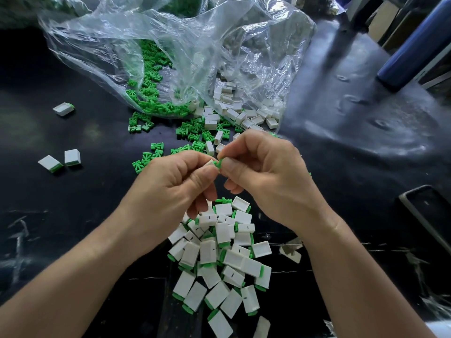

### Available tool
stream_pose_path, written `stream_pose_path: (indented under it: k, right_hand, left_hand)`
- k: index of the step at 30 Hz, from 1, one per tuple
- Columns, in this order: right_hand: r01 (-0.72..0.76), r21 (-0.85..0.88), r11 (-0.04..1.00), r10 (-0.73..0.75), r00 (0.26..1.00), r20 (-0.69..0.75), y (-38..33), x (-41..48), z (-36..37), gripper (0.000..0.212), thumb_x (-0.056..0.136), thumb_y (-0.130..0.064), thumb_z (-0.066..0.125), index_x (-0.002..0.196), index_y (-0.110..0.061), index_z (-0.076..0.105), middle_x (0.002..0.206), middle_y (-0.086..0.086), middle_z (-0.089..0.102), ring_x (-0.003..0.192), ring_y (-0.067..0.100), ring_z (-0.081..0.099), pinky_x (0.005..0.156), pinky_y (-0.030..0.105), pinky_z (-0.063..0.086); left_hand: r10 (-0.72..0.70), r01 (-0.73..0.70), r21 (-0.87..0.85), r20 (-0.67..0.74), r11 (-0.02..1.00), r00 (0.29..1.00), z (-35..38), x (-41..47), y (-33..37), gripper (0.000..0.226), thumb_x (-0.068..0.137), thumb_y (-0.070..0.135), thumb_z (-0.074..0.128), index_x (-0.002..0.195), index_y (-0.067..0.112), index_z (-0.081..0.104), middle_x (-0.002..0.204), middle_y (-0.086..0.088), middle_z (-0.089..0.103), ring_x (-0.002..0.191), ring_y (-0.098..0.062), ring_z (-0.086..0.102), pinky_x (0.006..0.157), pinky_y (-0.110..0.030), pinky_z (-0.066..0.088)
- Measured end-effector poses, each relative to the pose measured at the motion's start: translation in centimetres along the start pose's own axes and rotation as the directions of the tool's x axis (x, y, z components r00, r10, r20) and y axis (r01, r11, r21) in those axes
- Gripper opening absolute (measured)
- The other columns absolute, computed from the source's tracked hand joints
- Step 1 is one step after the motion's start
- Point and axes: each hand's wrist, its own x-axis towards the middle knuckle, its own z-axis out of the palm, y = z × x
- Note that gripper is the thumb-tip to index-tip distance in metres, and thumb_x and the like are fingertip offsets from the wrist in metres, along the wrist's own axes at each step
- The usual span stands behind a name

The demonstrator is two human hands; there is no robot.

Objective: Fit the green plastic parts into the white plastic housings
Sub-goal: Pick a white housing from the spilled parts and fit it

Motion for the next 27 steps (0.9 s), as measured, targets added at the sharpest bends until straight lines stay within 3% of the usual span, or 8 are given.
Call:
stream_pose_path:
  k: [5, 10, 15, 19, 21, 24, 27]
  right_hand:
    - [0.053, -0.057, 0.997, -0.052, 0.999, 0.016, 0.0, -0.1, -0.1, 0.033, 0.080, 0.002, 0.065, 0.068, -0.027, 0.054, 0.072, 0.005, 0.064, 0.056, 0.013, 0.061, 0.056, 0.036, 0.053]
    - [0.108, -0.109, 0.988, -0.105, 0.994, 0.038, 0.3, 0.0, -0.3, 0.036, 0.079, 0.003, 0.065, 0.068, -0.029, 0.052, 0.070, 0.005, 0.064, 0.058, 0.018, 0.059, 0.055, 0.040, 0.051]
    - [0.173, -0.194, 0.966, -0.163, 0.984, 0.065, 0.6, -0.2, -0.3, 0.010, 0.076, -0.004, 0.064, 0.073, -0.013, 0.063, 0.062, -0.008, 0.056, 0.056, 0.010, 0.054, 0.051, 0.028, 0.047]
    - [0.177, -0.170, 0.969, -0.177, 0.984, 0.010, 0.4, -0.3, -0.1, 0.005, 0.077, -0.001, 0.066, 0.079, -0.006, 0.068, 0.068, 0.002, 0.065, 0.059, 0.015, 0.061, 0.055, 0.037, 0.051]
    - [0.138, -0.075, 0.988, -0.139, 0.990, -0.011, 0.0, -0.3, -0.3, 0.003, 0.079, -0.007, 0.069, 0.080, -0.010, 0.068, 0.069, 0.002, 0.067, 0.059, 0.014, 0.063, 0.056, 0.034, 0.055]
    - [-0.062, 0.214, 0.975, 0.072, 0.997, -0.036, -0.3, -0.2, -0.8, 0.028, 0.075, -0.037, 0.059, 0.077, -0.010, 0.064, 0.061, -0.001, 0.064, 0.051, 0.011, 0.061, 0.049, 0.023, 0.052]
    - [-0.329, 0.323, 0.887, 0.280, 0.941, 0.189, -0.4, 0.1, -1.1, 0.050, 0.067, -0.054, 0.045, 0.072, -0.008, 0.063, 0.062, 0.003, 0.065, 0.055, 0.014, 0.061, 0.052, 0.022, 0.052]
  left_hand:
    - [0.107, -0.099, 0.254, -0.014, 0.962, 0.994, -0.1, -0.2, -0.3, 0.030, 0.088, 0.040, 0.053, 0.065, 0.021, 0.058, 0.057, 0.006, 0.057, 0.047, -0.007, 0.049, 0.045, -0.016, 0.039]
    - [0.164, -0.161, 0.369, 0.023, 0.916, 0.986, -0.2, -0.3, -0.2, 0.018, 0.080, 0.031, 0.047, 0.064, 0.026, 0.053, 0.060, 0.012, 0.056, 0.049, -0.008, 0.047, 0.044, -0.014, 0.035]
    - [0.208, -0.216, 0.461, 0.069, 0.861, 0.976, -0.4, -0.4, -0.3, 0.017, 0.080, 0.030, 0.048, 0.064, 0.026, 0.051, 0.060, 0.011, 0.055, 0.054, -0.007, 0.049, 0.048, -0.017, 0.037]
    - [0.177, -0.175, 0.267, 0.019, 0.948, 0.984, -0.2, -0.2, -0.3, 0.020, 0.086, 0.031, 0.058, 0.071, 0.018, 0.063, 0.066, 0.005, 0.063, 0.052, -0.006, 0.056, 0.047, -0.015, 0.043]
    - [0.128, -0.126, 0.091, -0.010, 0.988, 0.992, -0.3, 0.0, -0.1, 0.015, 0.075, 0.033, 0.062, 0.077, 0.021, 0.070, 0.071, 0.001, 0.066, 0.057, -0.005, 0.058, 0.051, -0.017, 0.046]
    - [0.136, -0.138, -0.039, -0.053, 0.990, 0.989, -0.6, 0.2, 0.0, 0.026, 0.063, 0.031, 0.064, 0.086, 0.024, 0.073, 0.071, 0.004, 0.064, 0.060, -0.001, 0.054, 0.053, -0.011, 0.043]
    - [0.147, -0.161, -0.155, -0.097, 0.975, 0.984, -0.6, 0.1, 0.2, 0.029, 0.058, 0.020, 0.068, 0.087, 0.017, 0.071, 0.071, 0.002, 0.071, 0.060, -0.003, 0.062, 0.055, -0.010, 0.048]
